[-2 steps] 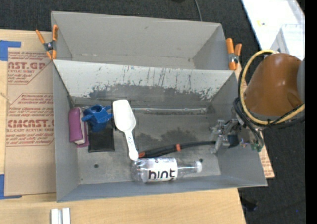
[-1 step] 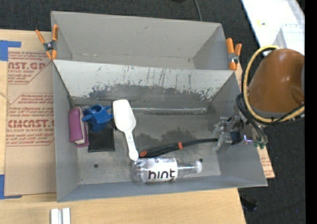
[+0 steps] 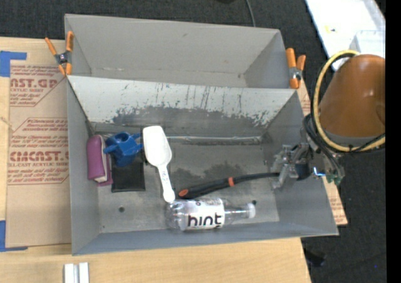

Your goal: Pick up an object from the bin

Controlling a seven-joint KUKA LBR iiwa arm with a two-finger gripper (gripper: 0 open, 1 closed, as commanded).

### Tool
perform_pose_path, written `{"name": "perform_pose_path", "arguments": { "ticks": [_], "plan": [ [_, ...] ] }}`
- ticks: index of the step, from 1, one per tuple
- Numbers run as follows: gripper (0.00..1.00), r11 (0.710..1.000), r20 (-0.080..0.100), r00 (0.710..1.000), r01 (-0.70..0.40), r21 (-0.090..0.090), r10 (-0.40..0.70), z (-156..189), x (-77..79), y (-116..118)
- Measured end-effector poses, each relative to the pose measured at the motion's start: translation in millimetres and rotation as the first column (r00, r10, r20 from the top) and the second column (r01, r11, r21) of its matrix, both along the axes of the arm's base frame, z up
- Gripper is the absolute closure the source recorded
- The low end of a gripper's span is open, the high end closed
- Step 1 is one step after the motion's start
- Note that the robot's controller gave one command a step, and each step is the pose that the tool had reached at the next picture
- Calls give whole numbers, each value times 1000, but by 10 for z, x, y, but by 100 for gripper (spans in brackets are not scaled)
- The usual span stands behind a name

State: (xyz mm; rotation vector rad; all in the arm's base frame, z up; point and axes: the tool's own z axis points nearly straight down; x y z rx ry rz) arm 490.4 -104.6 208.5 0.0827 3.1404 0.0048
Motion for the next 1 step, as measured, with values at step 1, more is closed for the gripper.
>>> {"name": "perform_pose_path", "arguments": {
  "ticks": [1],
  "plan": [
    [100, 1000, 6, 1000, 0, -2, 0, 445, 14, -3]
  ]
}}
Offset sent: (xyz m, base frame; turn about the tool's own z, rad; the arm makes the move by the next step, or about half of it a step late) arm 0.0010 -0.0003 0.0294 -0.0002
